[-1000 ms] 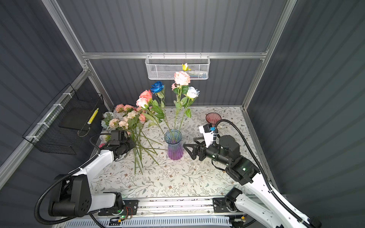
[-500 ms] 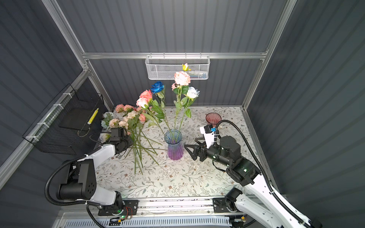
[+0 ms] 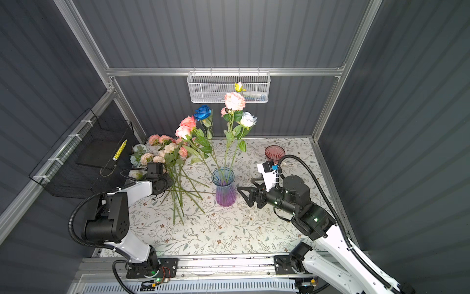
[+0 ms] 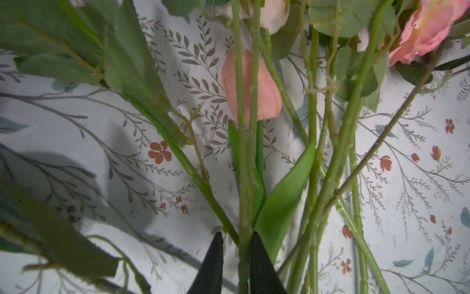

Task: Arrange the flowers into the vase
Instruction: 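Grasp the cream rose stems in the bunch with the left gripper, then lift the cream roses with the left gripper while the right closes on the stem above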

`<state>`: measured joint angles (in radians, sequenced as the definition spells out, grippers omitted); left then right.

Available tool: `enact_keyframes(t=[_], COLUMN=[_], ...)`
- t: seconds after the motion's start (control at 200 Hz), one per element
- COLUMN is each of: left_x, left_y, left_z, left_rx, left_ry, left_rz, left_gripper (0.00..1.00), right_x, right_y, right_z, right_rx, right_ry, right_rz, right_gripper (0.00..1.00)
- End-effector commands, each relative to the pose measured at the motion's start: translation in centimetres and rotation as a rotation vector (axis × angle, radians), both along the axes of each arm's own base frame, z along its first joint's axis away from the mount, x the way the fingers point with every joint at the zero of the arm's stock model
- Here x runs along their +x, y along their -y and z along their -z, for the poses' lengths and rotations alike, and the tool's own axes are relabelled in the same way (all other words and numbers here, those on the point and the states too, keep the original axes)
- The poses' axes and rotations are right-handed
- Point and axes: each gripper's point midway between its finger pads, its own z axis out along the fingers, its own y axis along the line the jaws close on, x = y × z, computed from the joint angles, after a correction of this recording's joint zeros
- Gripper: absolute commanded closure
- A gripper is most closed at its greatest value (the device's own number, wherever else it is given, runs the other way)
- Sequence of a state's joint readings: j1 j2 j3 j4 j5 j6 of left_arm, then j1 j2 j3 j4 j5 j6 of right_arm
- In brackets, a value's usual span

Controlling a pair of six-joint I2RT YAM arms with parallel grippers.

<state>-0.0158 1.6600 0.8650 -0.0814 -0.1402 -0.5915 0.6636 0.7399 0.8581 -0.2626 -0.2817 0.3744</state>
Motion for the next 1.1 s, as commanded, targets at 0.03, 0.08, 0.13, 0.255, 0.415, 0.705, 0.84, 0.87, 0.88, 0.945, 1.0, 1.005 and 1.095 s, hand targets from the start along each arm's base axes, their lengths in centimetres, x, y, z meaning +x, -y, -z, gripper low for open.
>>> enact_keyframes(t=[0.03, 0.08, 0.13, 0.255, 0.415, 0.705, 0.84, 0.87, 0.88, 0.945, 1.0, 1.005, 1.095], left_x=[1.0, 1.1, 1.1, 0.8, -0.4, -4.0, -6.7, -7.3, -7.5, -8.7, -9.6, -9.6, -11.2], left_y=[-0.7, -0.7, -0.6, -0.2, 0.7, 5.3, 6.9, 7.2, 7.3, 7.7, 8.0, 8.0, 8.9], left_z=[-1.6, -2.7, -3.8, -7.0, -11.7, -21.8, -25.7, -26.5, -26.6, -28.6, -30.3, -30.5, -34.0], left_rx=[0.023, 0.016, 0.01, -0.014, -0.044, -0.105, -0.166, -0.185, -0.189, -0.217, -0.232, -0.233, -0.26], left_ry=[0.05, 0.086, 0.115, 0.192, 0.299, 0.507, 0.589, 0.607, 0.611, 0.659, 0.697, 0.701, 0.779], left_rz=[-0.014, -0.02, -0.019, -0.017, -0.004, 0.14, 0.211, 0.225, 0.229, 0.259, 0.285, 0.287, 0.36], left_gripper=[0.93, 0.95, 0.95, 1.0, 1.0, 1.0, 1.0, 1.0, 1.0, 1.0, 1.0, 1.0, 1.0], right_x=[-0.1, -0.1, -0.1, 0.0, 0.3, 0.5, 0.0, -0.1, -0.2, -0.6, -0.9, -0.9, -1.5], right_y=[0.5, 0.5, 0.5, 0.5, 0.5, 0.3, -0.4, -0.6, -0.6, -1.1, -1.5, -1.5, -2.4], right_z=[-0.5, -0.6, -0.5, -0.6, -0.5, -0.8, -1.6, -1.7, -1.8, -2.3, -2.9, -3.0, -4.2], right_rx=[0.002, 0.004, 0.004, 0.011, 0.016, 0.034, 0.061, 0.066, 0.067, 0.083, 0.101, 0.102, 0.123], right_ry=[0.015, 0.015, 0.014, 0.01, -0.006, -0.034, -0.032, -0.032, -0.03, -0.029, -0.024, -0.024, -0.017], right_rz=[0.014, 0.018, 0.017, 0.023, 0.037, 0.04, -0.005, -0.018, -0.021, -0.063, -0.093, -0.094, -0.158], right_gripper=[0.14, 0.14, 0.14, 0.12, 0.06, 0.01, 0.01, 0.01, 0.01, 0.01, 0.01, 0.01, 0.04])
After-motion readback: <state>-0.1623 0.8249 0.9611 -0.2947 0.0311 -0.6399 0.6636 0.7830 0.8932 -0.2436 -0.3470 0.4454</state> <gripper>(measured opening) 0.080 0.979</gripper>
